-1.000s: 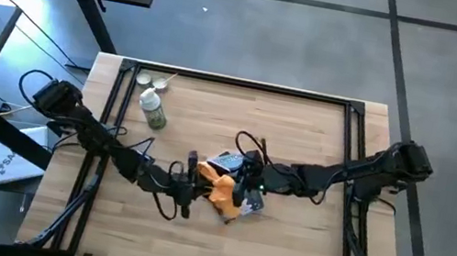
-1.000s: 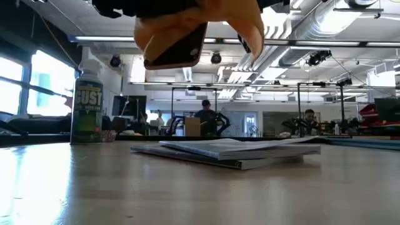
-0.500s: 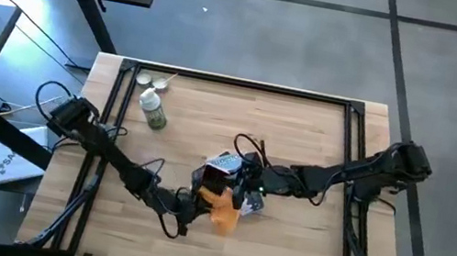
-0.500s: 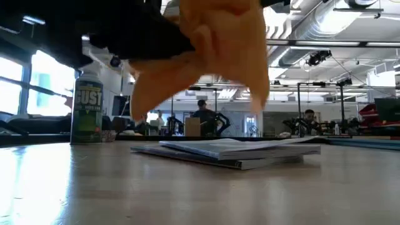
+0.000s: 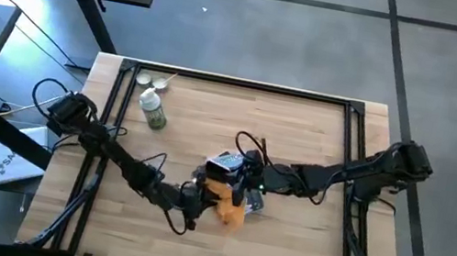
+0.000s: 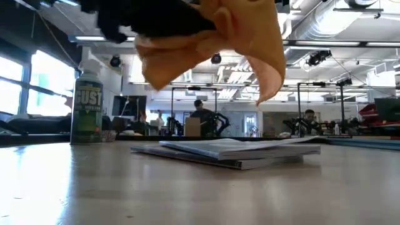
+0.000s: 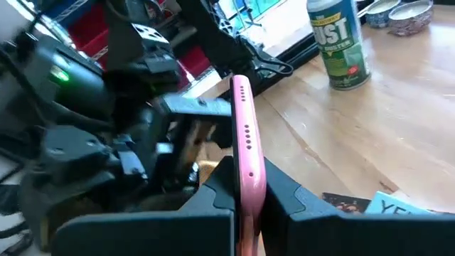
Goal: Apply microfiber cloth
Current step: Wipe the front and back of the cellphone using the orange microfiber cloth
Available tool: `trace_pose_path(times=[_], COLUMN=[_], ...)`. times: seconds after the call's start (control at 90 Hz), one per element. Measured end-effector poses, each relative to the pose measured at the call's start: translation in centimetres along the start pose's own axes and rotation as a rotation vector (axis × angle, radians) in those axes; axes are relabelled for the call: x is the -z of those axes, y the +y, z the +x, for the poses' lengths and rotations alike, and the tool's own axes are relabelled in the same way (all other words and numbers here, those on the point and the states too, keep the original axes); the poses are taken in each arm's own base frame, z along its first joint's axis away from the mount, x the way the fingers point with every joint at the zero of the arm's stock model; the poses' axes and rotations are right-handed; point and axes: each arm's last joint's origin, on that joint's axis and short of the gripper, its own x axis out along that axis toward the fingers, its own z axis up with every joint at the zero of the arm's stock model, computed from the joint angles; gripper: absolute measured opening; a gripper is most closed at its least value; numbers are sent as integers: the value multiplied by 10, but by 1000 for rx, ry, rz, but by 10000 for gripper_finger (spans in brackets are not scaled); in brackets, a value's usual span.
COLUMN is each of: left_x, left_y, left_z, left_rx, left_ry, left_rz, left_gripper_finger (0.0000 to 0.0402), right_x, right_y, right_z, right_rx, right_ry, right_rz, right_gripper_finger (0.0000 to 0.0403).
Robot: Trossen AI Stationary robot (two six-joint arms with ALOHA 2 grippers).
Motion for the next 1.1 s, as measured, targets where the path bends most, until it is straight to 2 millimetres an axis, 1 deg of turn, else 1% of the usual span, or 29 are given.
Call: trace_pose_path(times=[0.178,0.311,0.422,0.522,0.6,0.733,0.811,0.9,0.978,1.1], left_x=[-8,-13,-14,-16,-18,-23,-27,-30,-29,-21], left_y=[19,33,39,39,35,26,27,31,32,27], left_z=[4,2,-1,-5,-8,-16,-22,-27,-28,-30], left_rx=[-20,-29,-36,-27,-21,-36,-71,-73,-52,-14], left_ry=[-4,-31,-19,-5,-4,15,25,13,27,97], left_rz=[101,102,104,100,86,147,185,159,137,119], left_gripper_finger=[0,0,0,0,0,0,0,0,0,0], right_x=[1,0,-2,-2,-2,0,0,-1,-1,2], right_y=[-1,0,1,1,2,1,2,2,2,0], right_z=[0,0,0,0,0,0,0,0,0,1], right_rx=[14,6,1,-4,-15,-22,-22,-28,-30,-16], right_ry=[9,1,-9,-14,-8,16,15,7,7,24], right_rz=[6,22,23,11,8,3,6,12,6,-5], right_gripper_finger=[0,0,0,0,0,0,0,0,0,0])
